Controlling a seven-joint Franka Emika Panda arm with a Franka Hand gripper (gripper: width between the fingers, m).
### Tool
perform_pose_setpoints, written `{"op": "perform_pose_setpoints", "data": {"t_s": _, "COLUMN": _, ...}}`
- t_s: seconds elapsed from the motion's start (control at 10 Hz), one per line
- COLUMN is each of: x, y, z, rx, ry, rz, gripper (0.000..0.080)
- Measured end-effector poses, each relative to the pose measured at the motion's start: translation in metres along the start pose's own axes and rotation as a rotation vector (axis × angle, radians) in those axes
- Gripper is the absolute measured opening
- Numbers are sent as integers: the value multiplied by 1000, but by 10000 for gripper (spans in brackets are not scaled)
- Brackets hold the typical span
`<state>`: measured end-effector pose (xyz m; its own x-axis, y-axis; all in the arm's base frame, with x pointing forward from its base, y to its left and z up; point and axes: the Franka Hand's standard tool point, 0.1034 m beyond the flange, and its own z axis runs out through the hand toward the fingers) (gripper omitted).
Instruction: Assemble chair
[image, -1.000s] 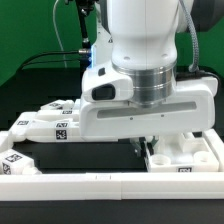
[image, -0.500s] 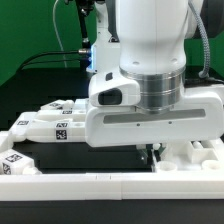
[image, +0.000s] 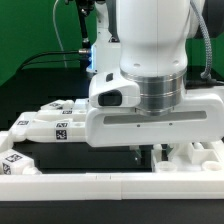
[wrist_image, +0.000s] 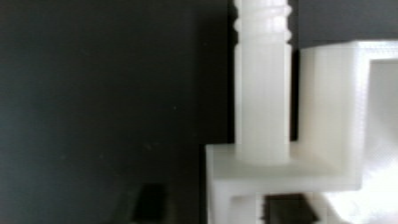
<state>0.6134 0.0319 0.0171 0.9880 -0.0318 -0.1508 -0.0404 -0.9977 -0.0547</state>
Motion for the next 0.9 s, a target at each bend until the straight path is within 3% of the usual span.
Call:
{"op": "perform_pose_setpoints", "data": {"t_s": 0.1, "x": -1, "y": 4, "z": -16, "rx": 4, "ry": -9, "rz": -9, "gripper": 304}}
{"op": "perform_pose_setpoints", "data": {"t_s": 0.2, "x": -2, "y": 14, "z": -27, "rx": 5, "ry": -9, "rz": -55, "gripper": 513}}
{"op": "perform_pose_setpoints", "data": {"t_s": 0.3, "x": -4, "y": 31, "z": -39, "rx": 6, "ry": -11, "rz": -109, "gripper": 629}}
{"op": "perform_pose_setpoints", "data": {"t_s": 0.5, "x": -13, "y": 60, "z": -49, "rx": 1, "ry": 23, "rz": -229, "gripper": 645}}
{"op": "perform_pose_setpoints", "data": {"t_s": 0.9, "x": -16, "y": 62, "z": -43, "rx": 1, "ry": 13, "rz": -227, "gripper": 649}}
